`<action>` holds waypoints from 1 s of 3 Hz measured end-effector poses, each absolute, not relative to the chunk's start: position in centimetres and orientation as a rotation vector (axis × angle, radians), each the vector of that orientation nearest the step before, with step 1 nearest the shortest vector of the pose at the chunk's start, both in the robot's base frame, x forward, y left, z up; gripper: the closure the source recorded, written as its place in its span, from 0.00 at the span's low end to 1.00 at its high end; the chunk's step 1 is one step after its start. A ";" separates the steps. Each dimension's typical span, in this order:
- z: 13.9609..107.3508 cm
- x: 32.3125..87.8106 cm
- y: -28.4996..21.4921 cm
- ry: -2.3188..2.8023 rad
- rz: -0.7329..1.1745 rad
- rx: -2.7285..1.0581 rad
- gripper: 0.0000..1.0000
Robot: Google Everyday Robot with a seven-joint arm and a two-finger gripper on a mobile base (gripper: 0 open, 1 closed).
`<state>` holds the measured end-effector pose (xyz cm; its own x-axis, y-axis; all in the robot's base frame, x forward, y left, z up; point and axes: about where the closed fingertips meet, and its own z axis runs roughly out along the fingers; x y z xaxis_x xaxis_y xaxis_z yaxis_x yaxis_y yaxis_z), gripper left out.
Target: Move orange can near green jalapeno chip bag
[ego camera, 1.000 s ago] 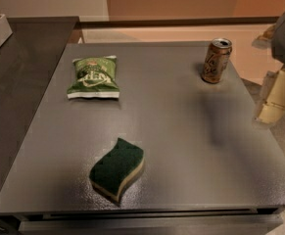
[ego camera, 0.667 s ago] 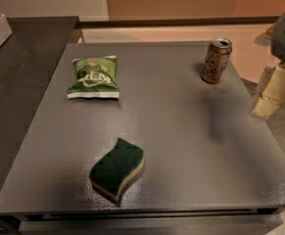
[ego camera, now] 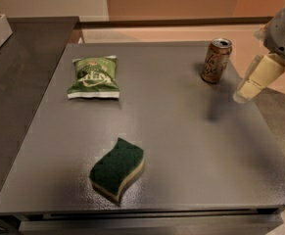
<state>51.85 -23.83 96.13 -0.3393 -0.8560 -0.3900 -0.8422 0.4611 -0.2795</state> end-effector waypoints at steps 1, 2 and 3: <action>95.9 55.2 -24.7 2.213 -0.019 -1.312 0.00; 95.6 58.3 -25.8 2.216 0.005 -1.207 0.00; 94.8 61.3 -26.2 2.215 0.053 -1.132 0.00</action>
Offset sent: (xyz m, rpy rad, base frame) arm 0.1069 -0.0388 -0.0099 0.1934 -0.1001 -0.2043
